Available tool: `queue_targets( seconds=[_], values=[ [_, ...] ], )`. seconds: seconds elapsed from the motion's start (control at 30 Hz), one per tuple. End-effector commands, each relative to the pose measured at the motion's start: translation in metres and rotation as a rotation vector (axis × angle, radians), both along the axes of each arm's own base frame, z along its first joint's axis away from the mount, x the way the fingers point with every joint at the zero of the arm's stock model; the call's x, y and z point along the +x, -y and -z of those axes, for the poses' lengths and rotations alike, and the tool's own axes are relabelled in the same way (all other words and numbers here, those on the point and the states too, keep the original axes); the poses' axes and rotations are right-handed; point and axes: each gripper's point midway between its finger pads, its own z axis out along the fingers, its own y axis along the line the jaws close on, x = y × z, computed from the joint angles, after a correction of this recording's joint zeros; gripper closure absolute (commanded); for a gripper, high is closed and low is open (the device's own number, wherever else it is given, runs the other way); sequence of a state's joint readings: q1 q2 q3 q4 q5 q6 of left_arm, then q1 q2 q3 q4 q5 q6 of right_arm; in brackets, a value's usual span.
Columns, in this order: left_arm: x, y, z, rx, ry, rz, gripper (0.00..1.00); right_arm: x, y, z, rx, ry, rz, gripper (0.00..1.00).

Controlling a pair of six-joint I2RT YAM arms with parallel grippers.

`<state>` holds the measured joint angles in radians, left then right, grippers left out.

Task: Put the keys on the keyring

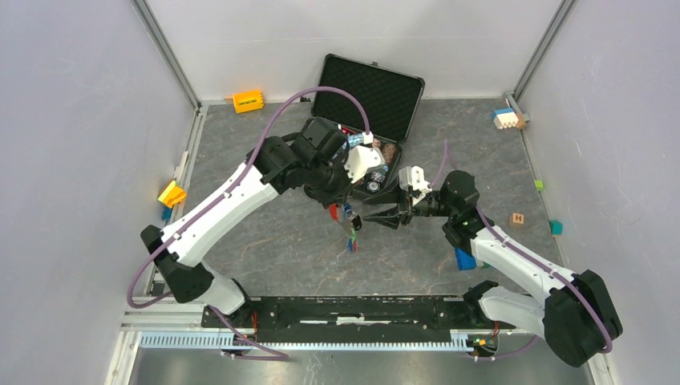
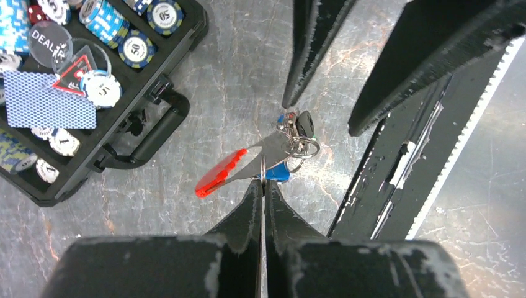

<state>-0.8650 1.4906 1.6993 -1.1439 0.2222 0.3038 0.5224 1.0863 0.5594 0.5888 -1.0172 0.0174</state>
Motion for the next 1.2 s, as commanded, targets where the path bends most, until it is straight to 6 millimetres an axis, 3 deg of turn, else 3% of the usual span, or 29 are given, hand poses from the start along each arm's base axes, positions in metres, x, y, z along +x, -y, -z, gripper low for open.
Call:
queue_targets(
  seconds=[0.0,0.27,0.43,0.87,1.17],
  values=[
    [0.009,-0.004,-0.001,0.052,-0.011,-0.107,0.98,0.010,0.001,-0.017,0.012,0.070,0.043,0.51],
    [0.011,-0.005,0.014,0.119,-0.073,-0.166,0.98,0.017,0.003,-0.012,-0.002,0.061,0.064,0.51],
    [-0.001,-0.002,0.011,0.118,-0.135,-0.122,0.98,0.017,0.001,-0.009,-0.004,0.053,0.052,0.51],
    [-0.029,0.022,-0.006,-0.006,-0.197,0.069,0.98,-0.009,0.001,-0.034,0.148,-0.022,-0.071,0.60],
    [-0.038,0.029,-0.009,-0.025,-0.207,0.098,0.98,-0.017,0.000,-0.036,0.196,-0.089,-0.118,0.63]
  ],
)
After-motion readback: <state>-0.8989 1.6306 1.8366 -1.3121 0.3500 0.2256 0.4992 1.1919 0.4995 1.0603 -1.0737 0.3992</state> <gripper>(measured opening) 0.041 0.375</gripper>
